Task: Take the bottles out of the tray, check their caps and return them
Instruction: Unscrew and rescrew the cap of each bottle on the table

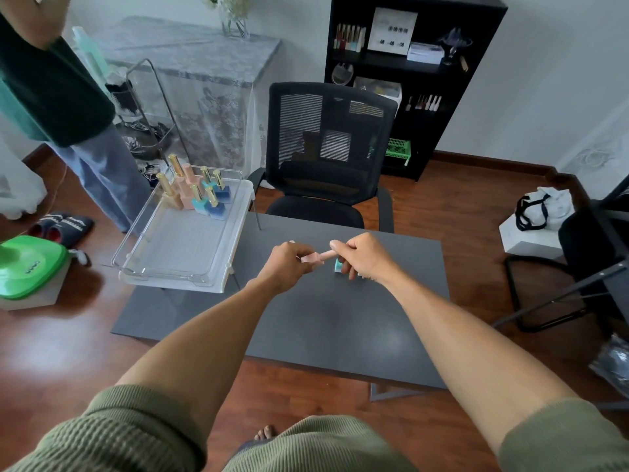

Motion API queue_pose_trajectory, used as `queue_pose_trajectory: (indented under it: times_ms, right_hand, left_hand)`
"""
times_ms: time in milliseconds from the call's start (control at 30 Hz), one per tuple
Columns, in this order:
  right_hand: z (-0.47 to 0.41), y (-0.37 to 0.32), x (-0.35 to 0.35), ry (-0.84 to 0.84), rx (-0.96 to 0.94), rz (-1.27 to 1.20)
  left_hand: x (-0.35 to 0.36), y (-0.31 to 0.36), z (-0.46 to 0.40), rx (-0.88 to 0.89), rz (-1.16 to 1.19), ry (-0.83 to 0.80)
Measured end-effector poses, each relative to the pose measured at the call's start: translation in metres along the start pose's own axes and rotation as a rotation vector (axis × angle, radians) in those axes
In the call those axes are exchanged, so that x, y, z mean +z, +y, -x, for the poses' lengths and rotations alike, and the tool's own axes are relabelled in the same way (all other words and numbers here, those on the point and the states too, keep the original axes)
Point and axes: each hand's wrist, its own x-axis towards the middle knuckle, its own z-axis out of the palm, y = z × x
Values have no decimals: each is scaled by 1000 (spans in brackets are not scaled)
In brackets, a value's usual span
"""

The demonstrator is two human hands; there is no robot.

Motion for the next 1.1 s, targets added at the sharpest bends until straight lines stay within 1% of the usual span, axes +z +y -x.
queue_pose_trajectory:
  times_ms: [100,267,400,900,967,1100]
  right_hand:
    - [1,-1,0,-21,1,-39]
    - [0,6,-1,-73,-118,-65]
    - [-1,7,0,-52,-164,-40]
    - [4,-1,9,-51,-32,23]
    - [5,0,10,-45,-45,6]
    - [7,0,8,-91,-143,-4]
  left_hand:
    - [0,-1,0,0,0,0]
    - [-1,-6,-2,-12,6,8]
    - [-1,-8,-4,-22,-1,17]
    - [-4,-21,-3,-15,-22,2]
    - [-4,-23,-3,-15,-14,1]
    - [-4,-25,-4,-18,-10,2]
